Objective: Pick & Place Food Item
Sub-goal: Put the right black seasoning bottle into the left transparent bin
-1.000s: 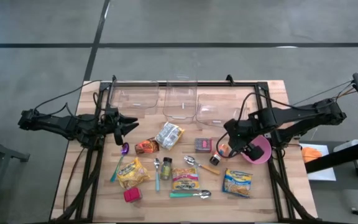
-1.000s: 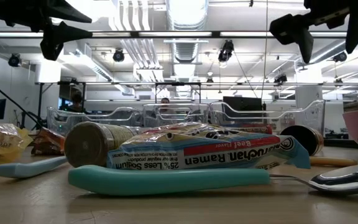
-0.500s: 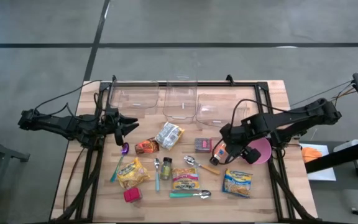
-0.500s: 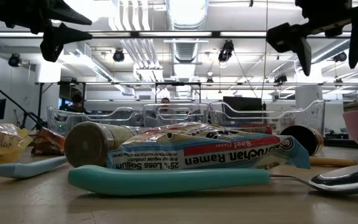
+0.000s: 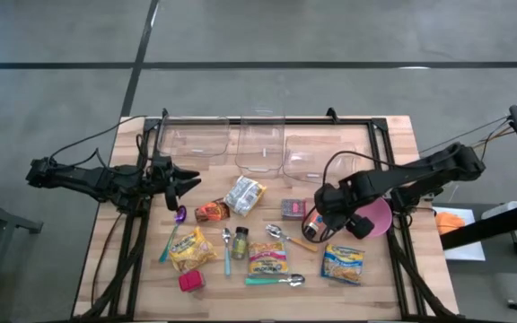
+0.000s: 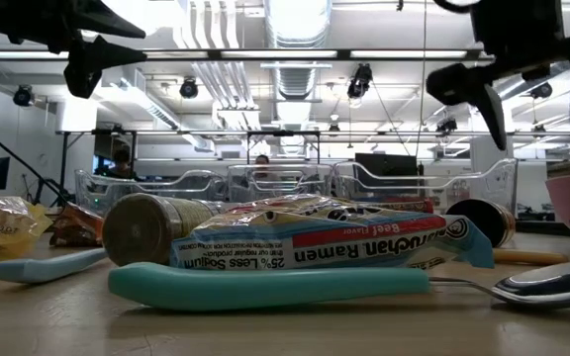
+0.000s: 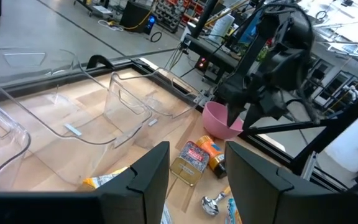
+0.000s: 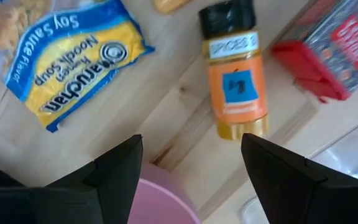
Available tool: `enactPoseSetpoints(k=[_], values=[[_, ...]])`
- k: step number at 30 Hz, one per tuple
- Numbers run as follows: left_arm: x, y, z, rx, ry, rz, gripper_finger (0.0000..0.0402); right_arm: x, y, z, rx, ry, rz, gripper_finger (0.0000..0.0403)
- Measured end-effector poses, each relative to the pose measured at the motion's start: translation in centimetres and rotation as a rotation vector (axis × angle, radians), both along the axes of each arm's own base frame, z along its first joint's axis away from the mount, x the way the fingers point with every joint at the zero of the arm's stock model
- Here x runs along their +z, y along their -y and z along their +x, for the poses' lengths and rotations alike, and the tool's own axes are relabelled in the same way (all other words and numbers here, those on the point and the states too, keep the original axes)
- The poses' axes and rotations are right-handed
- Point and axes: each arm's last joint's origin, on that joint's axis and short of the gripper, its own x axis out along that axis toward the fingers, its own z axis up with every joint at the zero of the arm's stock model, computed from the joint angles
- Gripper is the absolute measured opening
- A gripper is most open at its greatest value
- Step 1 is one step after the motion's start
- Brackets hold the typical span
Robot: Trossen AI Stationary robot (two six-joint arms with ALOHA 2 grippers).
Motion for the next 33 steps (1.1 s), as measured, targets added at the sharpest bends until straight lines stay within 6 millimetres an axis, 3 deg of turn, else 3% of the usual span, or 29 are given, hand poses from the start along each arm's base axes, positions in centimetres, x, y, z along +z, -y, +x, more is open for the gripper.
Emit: enactPoseSetpoints(k=[5,13,33], values=[[0.0,0.0,0.0,-0.005,-0.008,0.029,0.0162,-1.2,0.1,-0.1,0.037,0.015,-0.017,0.0271],[0.0,0.0,0.0,-0.007,-0.01,0.041,0.0162,-1.5,-0.1,0.9,0.094,0.113,-0.07,0.0271],[-0.2,0.0,0.0,-0.016,-0.032,0.053,0.0162,-7.1,-0.7,4.1,0.171,0.05,-0.193,0.0271]])
